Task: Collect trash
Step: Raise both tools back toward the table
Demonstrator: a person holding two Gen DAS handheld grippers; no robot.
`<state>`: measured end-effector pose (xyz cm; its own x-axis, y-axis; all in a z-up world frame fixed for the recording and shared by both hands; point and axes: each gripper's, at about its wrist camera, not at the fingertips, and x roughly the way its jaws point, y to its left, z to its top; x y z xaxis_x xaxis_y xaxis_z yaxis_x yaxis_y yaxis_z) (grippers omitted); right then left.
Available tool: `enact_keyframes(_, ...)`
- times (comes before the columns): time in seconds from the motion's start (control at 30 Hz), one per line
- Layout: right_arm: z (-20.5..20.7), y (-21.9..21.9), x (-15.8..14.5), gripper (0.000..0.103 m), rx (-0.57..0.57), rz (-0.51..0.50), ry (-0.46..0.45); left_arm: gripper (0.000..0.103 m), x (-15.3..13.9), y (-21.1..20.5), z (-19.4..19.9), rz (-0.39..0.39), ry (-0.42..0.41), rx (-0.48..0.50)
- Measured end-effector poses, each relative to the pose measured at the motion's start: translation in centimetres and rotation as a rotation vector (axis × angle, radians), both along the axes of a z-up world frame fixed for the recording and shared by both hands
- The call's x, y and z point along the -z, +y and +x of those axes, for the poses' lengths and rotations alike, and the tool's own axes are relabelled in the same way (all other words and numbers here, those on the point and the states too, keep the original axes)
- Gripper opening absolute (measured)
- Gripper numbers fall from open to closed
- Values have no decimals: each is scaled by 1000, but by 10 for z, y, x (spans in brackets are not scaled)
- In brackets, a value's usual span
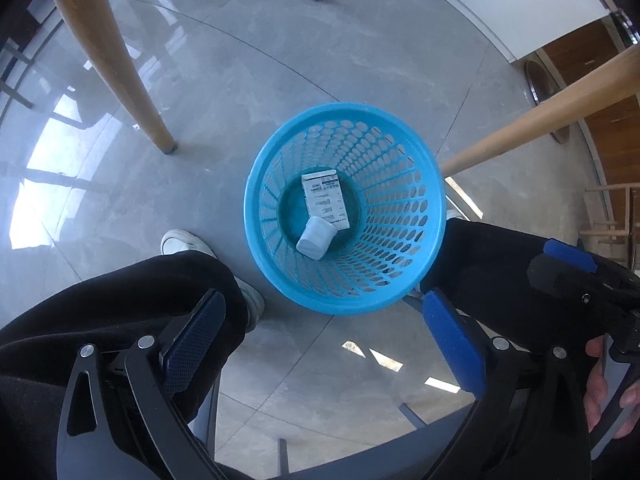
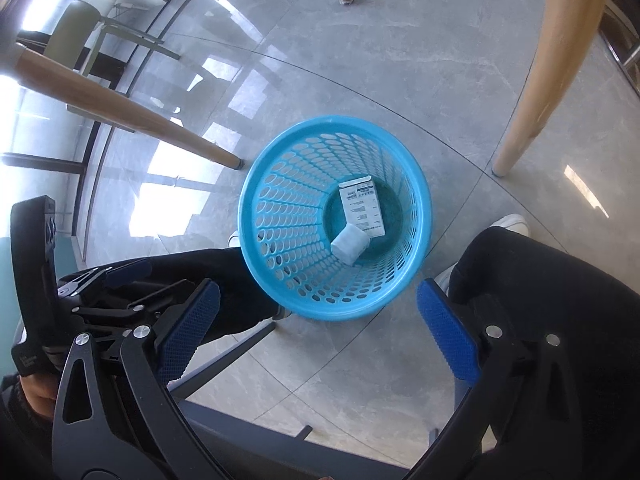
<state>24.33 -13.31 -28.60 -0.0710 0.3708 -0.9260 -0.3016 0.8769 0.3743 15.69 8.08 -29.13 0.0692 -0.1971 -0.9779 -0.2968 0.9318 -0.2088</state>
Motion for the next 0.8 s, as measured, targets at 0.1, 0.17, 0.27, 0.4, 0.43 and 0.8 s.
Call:
enact_keyframes(0.1,-15,-6,-14,94,-19,17,-19,97,-16,-3,-12,0,-22,32)
enact_keyframes(0.17,-29,-8,-25,94,-44,27,-37,97,-25,-4,-23,-2,-32,48)
enact_keyframes(0.27,-47,-15,-42,94,-71,27,-83,97,-39,-5,-38,0,-47,57)
enact_keyframes(0.4,-70,-23,-69,94,-96,49,-157,97,-62,-4,-57,21,-96,66)
enact_keyframes(0.43,-76,-26,-76,94,-104,59,-174,97,-68,-3,-62,31,-111,66)
enact_keyframes(0.8,-123,-58,-164,94,-155,175,-358,97,-159,4,-119,134,-341,10)
